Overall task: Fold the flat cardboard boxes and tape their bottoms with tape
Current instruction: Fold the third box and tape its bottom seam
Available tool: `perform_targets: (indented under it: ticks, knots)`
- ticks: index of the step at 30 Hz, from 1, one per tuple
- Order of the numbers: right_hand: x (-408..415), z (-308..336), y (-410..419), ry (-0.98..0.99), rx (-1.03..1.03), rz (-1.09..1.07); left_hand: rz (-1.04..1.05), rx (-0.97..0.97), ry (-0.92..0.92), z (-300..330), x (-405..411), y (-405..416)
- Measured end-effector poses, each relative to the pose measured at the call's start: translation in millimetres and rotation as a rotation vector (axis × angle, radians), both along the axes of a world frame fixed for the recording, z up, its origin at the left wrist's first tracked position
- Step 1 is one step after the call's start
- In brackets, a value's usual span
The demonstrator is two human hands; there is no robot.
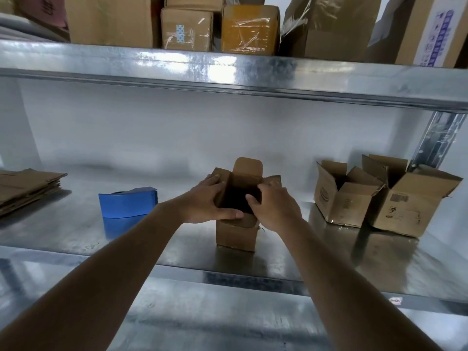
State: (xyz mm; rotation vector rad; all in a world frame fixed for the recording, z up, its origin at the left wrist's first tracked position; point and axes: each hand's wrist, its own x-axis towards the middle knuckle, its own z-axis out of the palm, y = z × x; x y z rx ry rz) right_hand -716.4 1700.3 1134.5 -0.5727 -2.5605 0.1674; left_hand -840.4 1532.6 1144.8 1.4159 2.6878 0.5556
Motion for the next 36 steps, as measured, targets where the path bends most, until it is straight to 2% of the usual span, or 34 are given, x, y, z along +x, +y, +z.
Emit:
perform_targets:
  ticks: [5,7,11,13,16,19,23,30,36]
  knots:
    - [-5.5,-11.7,10.6,-0.119,-0.184,0.043,-0.052,0.09,-0.113,-8.0,-10.0,9.1]
    - [-7.5,-14.4,17.0,-0.148,-0.13,0.039,-0.084,0.096,-0.105,-8.0,-14.5,15.2]
    - [-8.0,-13.0,22.6,-0.007,0.067,-0.085,-0.079,0.077,-0.081,-14.8,-28.0,30.0]
    - [-7.5,-12.7,21.3,0.0,0.127,-0.139,-0.084,0.078,-0.056,-16.0,-31.7,38.6]
    - [-4.4,-9.5,25.6,-0.018,0.097,-0.187,-0.142,0.021,0.0,-12.5,-34.4,51.2]
    - [3.9,-1.7,27.8,-0.051,0.007,-0.145,-0.178,-0.061,0.1,-7.7,-40.7,62.1]
    - [7.0,-8.4,42.9,-0.143,0.012,-0.147,-0.211,-0.086,0.107,-9.3,-50.9,85.7]
    - [-0.4,-24.1,88.8,-0.118,0.142,-0.29,-0.215,0.157,0.227,-23.6,-51.2,139.5]
    - [-0.6,-25.4,128.2,-0.08,0.156,-0.306,-0.191,0.327,0.19,-29.8,-42.4,175.5]
